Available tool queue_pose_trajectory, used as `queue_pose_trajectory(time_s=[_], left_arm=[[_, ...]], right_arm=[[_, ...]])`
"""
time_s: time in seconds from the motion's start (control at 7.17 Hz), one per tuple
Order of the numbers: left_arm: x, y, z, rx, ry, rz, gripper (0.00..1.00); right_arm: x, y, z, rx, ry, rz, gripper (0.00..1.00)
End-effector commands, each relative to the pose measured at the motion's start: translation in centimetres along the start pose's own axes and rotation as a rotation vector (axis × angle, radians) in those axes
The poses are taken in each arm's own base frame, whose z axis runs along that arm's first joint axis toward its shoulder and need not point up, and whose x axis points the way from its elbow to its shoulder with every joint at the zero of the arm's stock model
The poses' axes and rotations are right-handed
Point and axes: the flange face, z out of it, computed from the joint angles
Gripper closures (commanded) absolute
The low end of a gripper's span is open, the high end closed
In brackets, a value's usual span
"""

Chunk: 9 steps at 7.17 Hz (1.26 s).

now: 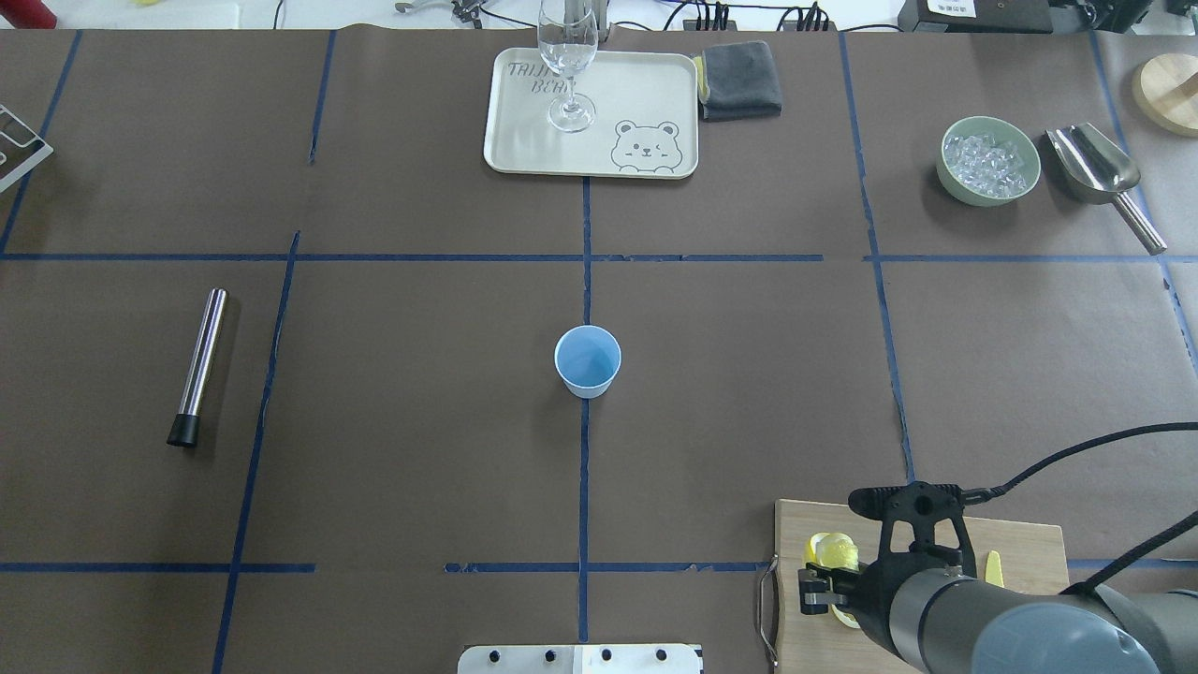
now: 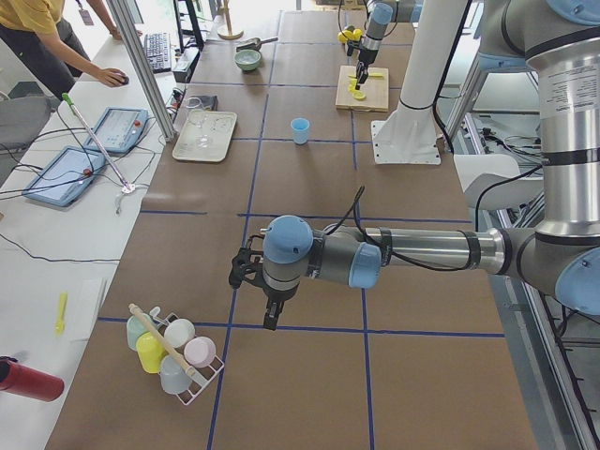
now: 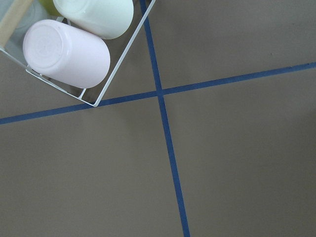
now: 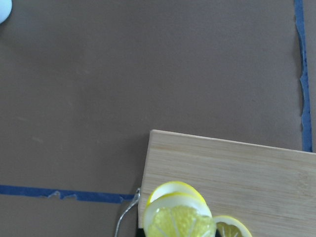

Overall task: Squeeze lemon into cup
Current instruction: 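Carry the lemon slice with the right gripper over the blue cup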

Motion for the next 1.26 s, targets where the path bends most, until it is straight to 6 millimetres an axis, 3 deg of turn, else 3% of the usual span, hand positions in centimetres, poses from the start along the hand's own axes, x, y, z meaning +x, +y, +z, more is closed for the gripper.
queue_pose_trajectory(time_s=[0.0, 0.14, 0.28, 0.42, 0.7, 0.84, 0.98, 1.12], left_arm=[[-0.1, 0.1, 0.0, 0.0, 0.0, -0.002, 0.0], [-0.1, 0.1, 0.1, -0.002, 0.0, -0.002, 0.0], [-0.2, 0.1, 0.2, -0.005, 0.0, -0.005, 0.0], [-0.3, 0.2, 0.3, -0.007, 0.001, -0.007, 0.0], [-0.4, 0.2, 0.4, -0.01, 0.001, -0.01, 0.0], [-0.4, 0.2, 0.4, -0.01, 0.001, -0.01, 0.0], [-0.3, 0.2, 0.4, -0.011, 0.001, -0.009, 0.0], [-0.4, 0.2, 0.5, -0.011, 0.003, -0.009, 0.0]], right_arm=[[-8.2, -4.1, -4.2, -0.05, 0.044, 0.052, 1.0], [-10.9, -6.2, -6.0, -0.042, 0.057, 0.073, 1.0], [-13.0, -9.8, -6.6, -0.033, 0.046, 0.086, 1.0], [-15.2, -13.3, -5.9, -0.055, 0.05, 0.085, 1.0], [-22.5, -21.1, -3.0, -0.009, 0.113, 0.117, 1.0], [-24.8, -23.6, -1.2, 0.008, 0.113, 0.133, 1.0], [-25.4, -24.7, 1.9, 0.011, 0.118, 0.137, 1.0], [-25.4, -24.8, 2.8, 0.01, 0.122, 0.131, 1.0]])
